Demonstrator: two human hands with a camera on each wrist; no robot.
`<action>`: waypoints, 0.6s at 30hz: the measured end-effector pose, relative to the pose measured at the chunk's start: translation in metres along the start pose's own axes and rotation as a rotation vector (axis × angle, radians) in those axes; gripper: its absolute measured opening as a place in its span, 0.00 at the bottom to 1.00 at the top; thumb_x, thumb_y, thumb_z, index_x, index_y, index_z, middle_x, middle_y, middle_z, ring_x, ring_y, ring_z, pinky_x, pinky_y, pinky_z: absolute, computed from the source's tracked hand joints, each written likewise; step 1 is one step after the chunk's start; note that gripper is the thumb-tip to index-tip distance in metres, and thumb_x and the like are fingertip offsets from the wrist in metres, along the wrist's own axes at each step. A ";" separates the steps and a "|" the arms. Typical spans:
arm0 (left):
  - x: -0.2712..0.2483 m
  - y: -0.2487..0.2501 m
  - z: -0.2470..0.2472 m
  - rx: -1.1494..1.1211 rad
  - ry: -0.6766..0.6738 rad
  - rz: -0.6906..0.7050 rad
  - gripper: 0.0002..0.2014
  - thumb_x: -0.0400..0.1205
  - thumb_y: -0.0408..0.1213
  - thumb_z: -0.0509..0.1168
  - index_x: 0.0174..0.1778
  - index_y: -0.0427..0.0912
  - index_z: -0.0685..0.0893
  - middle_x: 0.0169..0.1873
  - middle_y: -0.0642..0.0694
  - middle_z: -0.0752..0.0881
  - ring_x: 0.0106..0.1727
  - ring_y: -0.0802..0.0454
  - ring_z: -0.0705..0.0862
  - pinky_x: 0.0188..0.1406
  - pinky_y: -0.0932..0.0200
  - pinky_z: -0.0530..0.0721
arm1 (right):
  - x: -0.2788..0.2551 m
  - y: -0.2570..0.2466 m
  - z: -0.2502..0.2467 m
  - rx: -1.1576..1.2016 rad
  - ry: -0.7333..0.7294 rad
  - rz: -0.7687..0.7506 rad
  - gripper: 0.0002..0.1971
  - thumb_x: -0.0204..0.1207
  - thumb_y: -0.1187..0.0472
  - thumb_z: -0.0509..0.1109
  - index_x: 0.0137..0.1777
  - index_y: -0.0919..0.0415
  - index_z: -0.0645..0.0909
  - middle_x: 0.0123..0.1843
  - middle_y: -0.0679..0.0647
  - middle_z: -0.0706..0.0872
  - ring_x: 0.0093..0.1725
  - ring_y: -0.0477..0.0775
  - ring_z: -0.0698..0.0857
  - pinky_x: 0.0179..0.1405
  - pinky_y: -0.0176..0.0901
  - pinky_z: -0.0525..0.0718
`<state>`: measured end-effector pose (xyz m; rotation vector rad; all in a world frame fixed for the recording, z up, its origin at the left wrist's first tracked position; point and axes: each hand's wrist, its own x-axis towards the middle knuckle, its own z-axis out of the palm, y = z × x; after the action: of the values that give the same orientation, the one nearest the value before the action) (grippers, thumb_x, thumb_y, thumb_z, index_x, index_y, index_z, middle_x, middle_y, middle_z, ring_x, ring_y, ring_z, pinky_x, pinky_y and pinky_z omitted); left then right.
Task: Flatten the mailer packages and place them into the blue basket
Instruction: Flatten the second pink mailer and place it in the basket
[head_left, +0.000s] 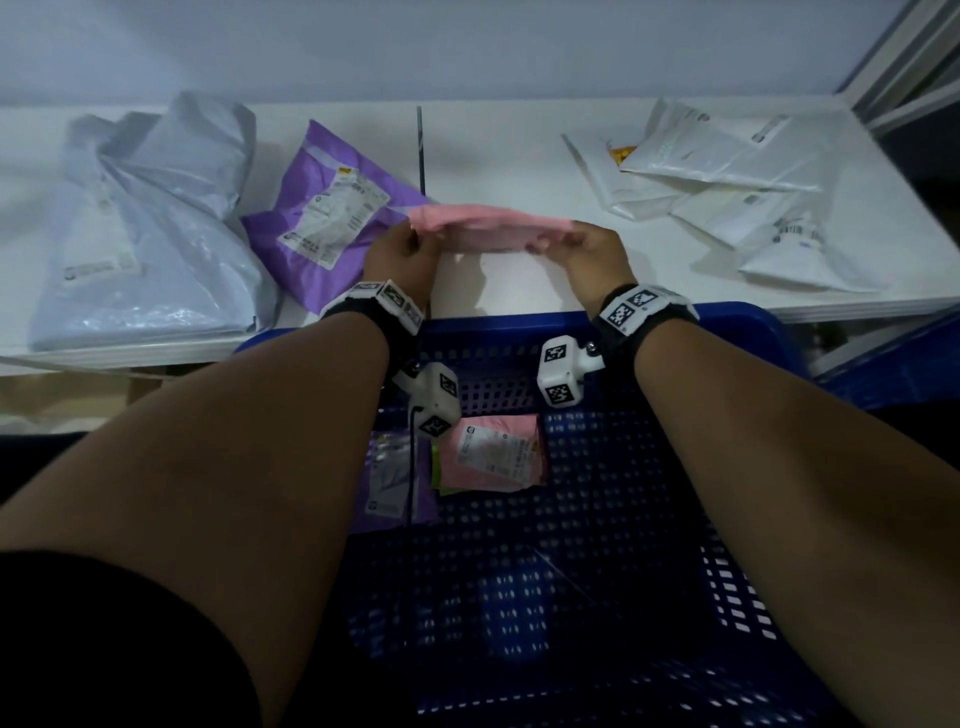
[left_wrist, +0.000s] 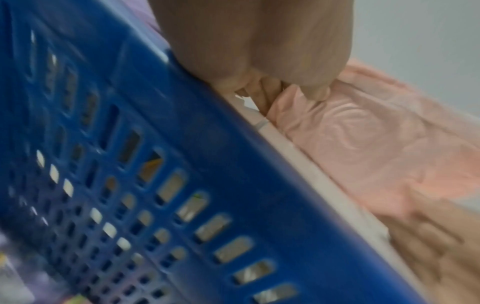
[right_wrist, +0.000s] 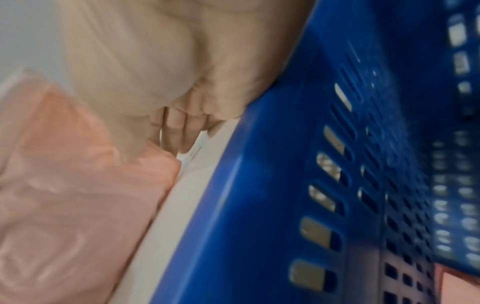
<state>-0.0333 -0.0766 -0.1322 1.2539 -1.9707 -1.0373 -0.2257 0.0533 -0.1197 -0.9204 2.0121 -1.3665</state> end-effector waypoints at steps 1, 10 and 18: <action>0.001 0.000 0.001 -0.041 0.002 -0.023 0.26 0.80 0.60 0.59 0.42 0.36 0.86 0.37 0.41 0.87 0.40 0.48 0.83 0.39 0.56 0.74 | 0.000 0.001 0.000 0.030 0.024 0.015 0.10 0.78 0.58 0.75 0.43 0.65 0.88 0.42 0.52 0.89 0.41 0.52 0.84 0.48 0.39 0.81; -0.006 0.010 0.011 0.063 0.002 -0.100 0.17 0.72 0.53 0.68 0.38 0.40 0.80 0.32 0.46 0.83 0.37 0.44 0.81 0.39 0.54 0.78 | -0.005 -0.001 0.012 -0.209 0.243 -0.055 0.02 0.76 0.66 0.68 0.46 0.65 0.80 0.40 0.53 0.83 0.38 0.50 0.79 0.38 0.41 0.77; -0.017 0.016 0.026 0.505 0.110 0.401 0.03 0.81 0.28 0.61 0.46 0.34 0.80 0.47 0.34 0.81 0.48 0.36 0.79 0.48 0.44 0.74 | -0.014 -0.002 0.029 -0.821 0.153 -0.349 0.31 0.73 0.68 0.66 0.79 0.60 0.71 0.81 0.63 0.70 0.84 0.65 0.61 0.82 0.57 0.63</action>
<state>-0.0546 -0.0492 -0.1335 1.0550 -2.3468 -0.2768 -0.1950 0.0472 -0.1273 -1.6102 2.6799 -0.7383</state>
